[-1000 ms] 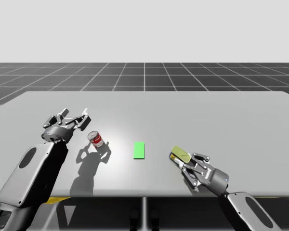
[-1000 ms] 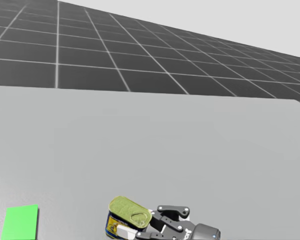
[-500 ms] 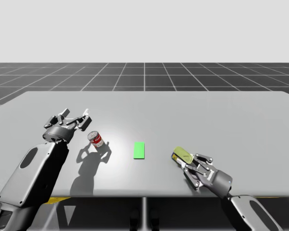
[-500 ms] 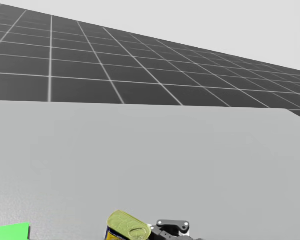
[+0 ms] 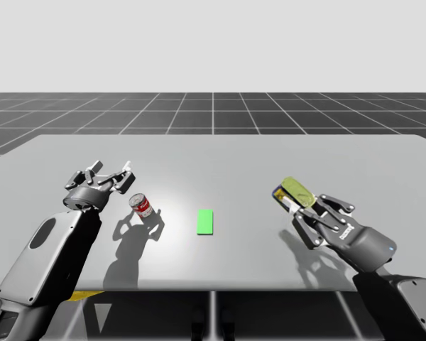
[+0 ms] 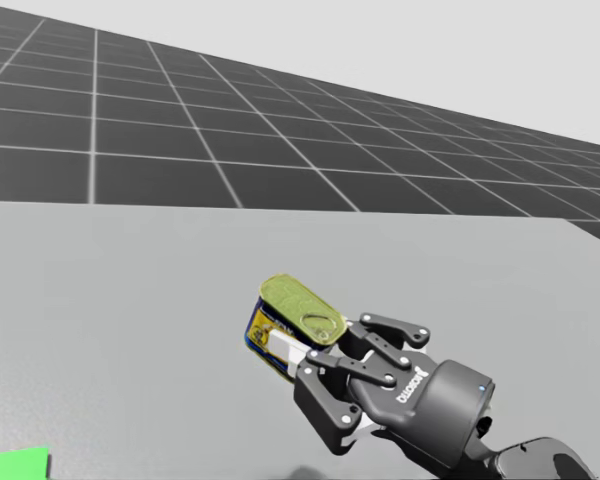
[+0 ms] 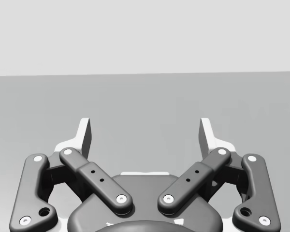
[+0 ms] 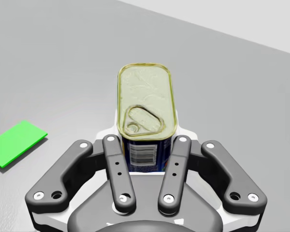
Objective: Look at the card. If it is red, pick the object on the left. If it is green, pick the object on the right.
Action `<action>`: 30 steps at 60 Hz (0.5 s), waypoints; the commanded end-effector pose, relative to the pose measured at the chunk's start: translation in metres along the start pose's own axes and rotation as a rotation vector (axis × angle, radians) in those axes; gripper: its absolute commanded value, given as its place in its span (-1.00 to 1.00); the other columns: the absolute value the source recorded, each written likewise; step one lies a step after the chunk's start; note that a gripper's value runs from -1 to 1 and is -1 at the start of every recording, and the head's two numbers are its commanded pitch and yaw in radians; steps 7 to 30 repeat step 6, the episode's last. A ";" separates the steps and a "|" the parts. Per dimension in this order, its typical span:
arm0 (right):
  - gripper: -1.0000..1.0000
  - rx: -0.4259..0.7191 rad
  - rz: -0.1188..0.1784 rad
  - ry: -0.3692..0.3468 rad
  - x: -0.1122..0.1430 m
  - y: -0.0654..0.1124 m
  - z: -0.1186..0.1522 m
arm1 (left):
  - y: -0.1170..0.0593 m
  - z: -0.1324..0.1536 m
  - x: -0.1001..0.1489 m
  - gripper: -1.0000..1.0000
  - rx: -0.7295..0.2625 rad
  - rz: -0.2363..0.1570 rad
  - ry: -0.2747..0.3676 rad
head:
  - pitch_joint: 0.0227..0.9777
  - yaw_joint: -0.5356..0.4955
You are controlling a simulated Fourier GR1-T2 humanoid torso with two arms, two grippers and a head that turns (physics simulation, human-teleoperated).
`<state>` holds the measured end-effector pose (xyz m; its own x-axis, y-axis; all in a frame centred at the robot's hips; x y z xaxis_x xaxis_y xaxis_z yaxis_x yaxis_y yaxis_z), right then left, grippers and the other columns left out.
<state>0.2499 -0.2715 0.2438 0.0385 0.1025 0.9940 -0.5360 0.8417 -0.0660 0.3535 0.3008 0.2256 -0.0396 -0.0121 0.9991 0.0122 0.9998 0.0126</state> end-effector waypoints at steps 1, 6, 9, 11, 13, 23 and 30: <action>1.00 -0.161 0.042 -0.142 0.061 -0.022 -0.003 | 0.000 -0.001 0.000 -1.00 -0.002 -0.003 0.000 | 0.04 -0.77; 1.00 -0.217 0.060 -0.212 0.087 -0.028 0.003 | -0.001 -0.001 -0.001 -1.00 -0.003 -0.004 0.000 | 0.04 -0.77; 1.00 -0.217 0.060 -0.212 0.087 -0.028 0.003 | -0.001 -0.001 -0.001 -1.00 -0.003 -0.004 0.000 | 0.04 -0.77; 1.00 -0.217 0.060 -0.212 0.087 -0.028 0.003 | -0.001 -0.001 -0.001 -1.00 -0.003 -0.004 0.000 | 0.04 -0.77; 1.00 -0.217 0.060 -0.212 0.087 -0.028 0.003 | -0.001 -0.001 -0.001 -1.00 -0.003 -0.004 0.000 | 0.04 -0.77; 1.00 -0.217 0.060 -0.212 0.087 -0.028 0.003 | -0.001 -0.001 -0.001 -1.00 -0.003 -0.004 0.000 | 0.04 -0.77; 1.00 -0.217 0.060 -0.212 0.087 -0.028 0.003 | -0.001 -0.001 -0.001 -1.00 -0.003 -0.004 0.000 | 0.04 -0.77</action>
